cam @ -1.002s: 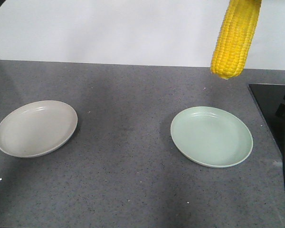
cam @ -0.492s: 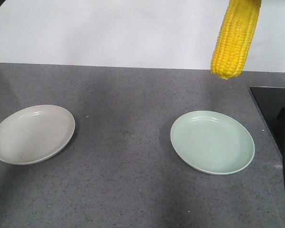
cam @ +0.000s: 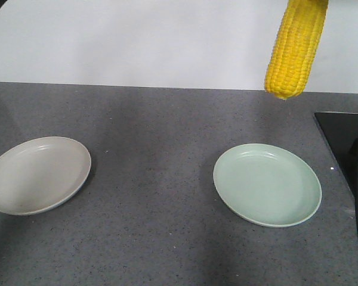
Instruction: Distribute corn equally
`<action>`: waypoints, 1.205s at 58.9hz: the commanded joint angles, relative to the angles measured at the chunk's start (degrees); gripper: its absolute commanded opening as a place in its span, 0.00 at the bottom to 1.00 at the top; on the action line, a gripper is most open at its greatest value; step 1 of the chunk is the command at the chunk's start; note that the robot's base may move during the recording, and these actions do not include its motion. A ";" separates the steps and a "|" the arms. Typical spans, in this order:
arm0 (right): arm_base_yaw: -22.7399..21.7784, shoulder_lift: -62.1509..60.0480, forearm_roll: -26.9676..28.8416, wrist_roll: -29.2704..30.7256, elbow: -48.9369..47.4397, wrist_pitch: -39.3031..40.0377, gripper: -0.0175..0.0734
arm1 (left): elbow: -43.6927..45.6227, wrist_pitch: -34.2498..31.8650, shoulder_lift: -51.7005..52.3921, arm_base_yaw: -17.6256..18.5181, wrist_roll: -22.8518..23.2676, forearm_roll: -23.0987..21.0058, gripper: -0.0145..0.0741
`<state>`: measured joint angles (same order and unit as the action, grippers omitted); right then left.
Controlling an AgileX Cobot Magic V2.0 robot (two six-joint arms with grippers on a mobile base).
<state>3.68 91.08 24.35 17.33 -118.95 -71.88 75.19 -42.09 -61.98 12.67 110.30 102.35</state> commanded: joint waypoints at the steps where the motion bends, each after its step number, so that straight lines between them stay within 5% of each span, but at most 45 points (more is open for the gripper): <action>1: -0.20 -2.09 1.43 0.37 -1.61 3.24 0.18 | 1.74 2.11 0.75 0.10 0.55 0.16 0.16; 71: -0.20 -2.09 1.43 0.37 -1.61 3.24 0.18 | 1.74 2.11 0.75 0.10 0.55 0.16 0.16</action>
<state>3.68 91.08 24.35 17.33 -118.95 -71.88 75.19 -42.09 -61.98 12.67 110.30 102.35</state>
